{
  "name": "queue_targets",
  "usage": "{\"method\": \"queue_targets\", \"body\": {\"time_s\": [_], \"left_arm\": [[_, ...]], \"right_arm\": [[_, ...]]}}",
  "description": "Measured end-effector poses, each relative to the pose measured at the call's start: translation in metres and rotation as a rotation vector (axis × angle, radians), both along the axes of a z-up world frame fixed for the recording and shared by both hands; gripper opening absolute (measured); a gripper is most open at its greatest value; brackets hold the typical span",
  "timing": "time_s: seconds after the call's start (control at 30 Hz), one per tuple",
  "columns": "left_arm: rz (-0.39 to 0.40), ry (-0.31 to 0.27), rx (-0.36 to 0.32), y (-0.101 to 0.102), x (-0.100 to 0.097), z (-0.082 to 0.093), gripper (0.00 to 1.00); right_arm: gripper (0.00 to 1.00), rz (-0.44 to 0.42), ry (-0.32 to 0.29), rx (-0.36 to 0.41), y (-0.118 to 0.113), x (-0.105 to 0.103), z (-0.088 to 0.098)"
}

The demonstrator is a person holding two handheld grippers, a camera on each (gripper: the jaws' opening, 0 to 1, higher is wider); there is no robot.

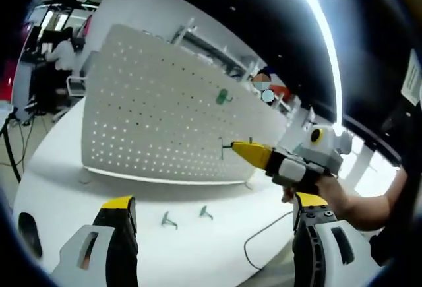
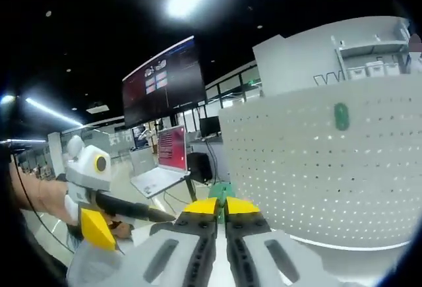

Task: Insert the hook assembly into the mounting plate slot until the hook locks in place.

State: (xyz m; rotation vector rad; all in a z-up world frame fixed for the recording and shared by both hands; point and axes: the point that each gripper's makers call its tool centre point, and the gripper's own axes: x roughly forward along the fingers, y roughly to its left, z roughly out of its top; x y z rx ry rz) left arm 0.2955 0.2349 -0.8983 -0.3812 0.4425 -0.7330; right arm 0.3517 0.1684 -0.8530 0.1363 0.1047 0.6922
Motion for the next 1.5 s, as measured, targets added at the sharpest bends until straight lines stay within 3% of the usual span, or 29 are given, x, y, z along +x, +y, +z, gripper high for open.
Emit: {"method": "queue_targets", "body": {"time_s": [0.1, 0.2, 0.77, 0.97, 1.5], "left_arm": [[0.014, -0.001, 0.001, 0.004, 0.000, -0.001, 1.00], [0.010, 0.021, 0.010, 0.005, -0.003, -0.010, 1.00], [0.022, 0.035, 0.058, 0.009, -0.006, -0.022, 1.00], [0.041, 0.032, 0.044, 0.014, -0.006, -0.024, 0.98], [0.050, 0.045, 0.056, 0.019, -0.005, -0.029, 0.94]], "right_arm": [[0.00, -0.077, -0.047, -0.032, -0.012, 0.010, 0.006], [0.00, -0.129, -0.069, -0.015, -0.021, 0.017, 0.011], [0.00, -0.342, -0.247, -0.054, -0.070, 0.054, 0.050], [0.00, -0.405, -0.280, -0.058, -0.089, 0.067, 0.060], [0.00, -0.536, -0.312, -0.064, -0.127, 0.098, 0.067]]}}
